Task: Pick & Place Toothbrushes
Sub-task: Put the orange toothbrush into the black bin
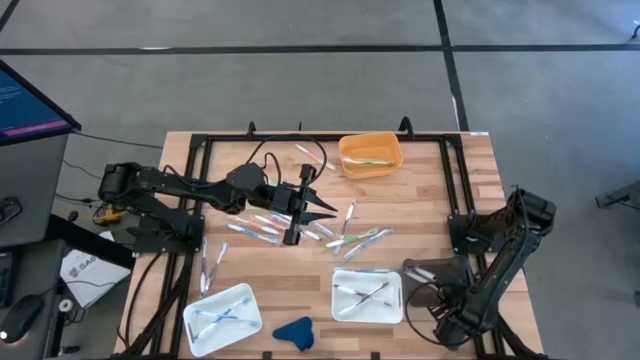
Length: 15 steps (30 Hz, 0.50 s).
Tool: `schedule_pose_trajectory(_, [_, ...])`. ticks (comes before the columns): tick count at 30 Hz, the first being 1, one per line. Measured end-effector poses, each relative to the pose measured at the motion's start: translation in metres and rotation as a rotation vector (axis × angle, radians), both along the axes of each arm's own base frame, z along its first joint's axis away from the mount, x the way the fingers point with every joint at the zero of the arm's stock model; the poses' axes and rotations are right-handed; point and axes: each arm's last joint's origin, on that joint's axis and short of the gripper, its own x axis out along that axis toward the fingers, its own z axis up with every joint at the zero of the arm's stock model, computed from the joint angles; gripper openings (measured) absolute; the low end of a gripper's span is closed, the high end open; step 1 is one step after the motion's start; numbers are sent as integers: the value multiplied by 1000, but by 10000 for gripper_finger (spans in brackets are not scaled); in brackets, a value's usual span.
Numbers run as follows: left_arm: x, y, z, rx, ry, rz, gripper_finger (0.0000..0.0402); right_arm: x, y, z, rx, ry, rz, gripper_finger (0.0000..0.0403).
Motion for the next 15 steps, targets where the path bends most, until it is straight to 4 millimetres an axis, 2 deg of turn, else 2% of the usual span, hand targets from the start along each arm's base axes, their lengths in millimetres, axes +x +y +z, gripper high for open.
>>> schedule_pose_trajectory(10, [0,0,0,0,0,0,47,13,-9,-1,15,18,38,0])
schedule_pose_trajectory(15, [0,0,0,0,0,0,47,16,-18,2,-50,34,55,0])
